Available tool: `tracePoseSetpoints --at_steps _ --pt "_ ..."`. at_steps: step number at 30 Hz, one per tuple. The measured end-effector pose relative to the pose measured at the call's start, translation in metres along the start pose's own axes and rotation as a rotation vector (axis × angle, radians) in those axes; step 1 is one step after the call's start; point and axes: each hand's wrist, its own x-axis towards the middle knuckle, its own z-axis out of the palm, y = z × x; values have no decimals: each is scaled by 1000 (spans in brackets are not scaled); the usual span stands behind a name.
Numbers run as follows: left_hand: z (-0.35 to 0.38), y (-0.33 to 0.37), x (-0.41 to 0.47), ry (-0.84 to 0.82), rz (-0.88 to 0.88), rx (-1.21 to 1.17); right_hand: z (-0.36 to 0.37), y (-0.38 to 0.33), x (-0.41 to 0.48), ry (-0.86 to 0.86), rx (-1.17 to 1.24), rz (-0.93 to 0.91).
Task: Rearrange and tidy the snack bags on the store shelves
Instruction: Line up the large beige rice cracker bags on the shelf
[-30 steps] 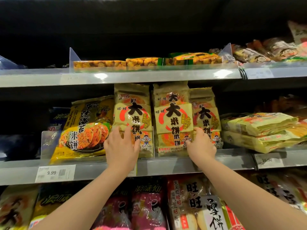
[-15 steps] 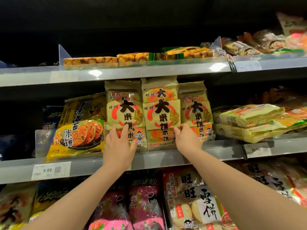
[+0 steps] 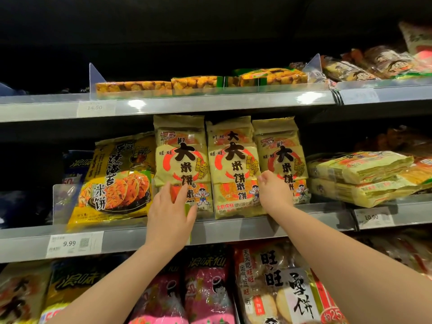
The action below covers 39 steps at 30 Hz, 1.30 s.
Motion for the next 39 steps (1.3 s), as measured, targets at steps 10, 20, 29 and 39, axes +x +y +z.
tracePoseSetpoints --at_steps 10,20,29,39 --pt "6 15 -6 85 14 29 -24 10 -23 -22 58 5" --pt "3 124 -14 55 197 -146 -99 50 -31 71 119 -51" --pt "15 211 -24 -31 299 -269 -176 117 -13 476 105 283" --pt "34 253 -20 -187 400 -346 -188 137 8 -38 883 702"
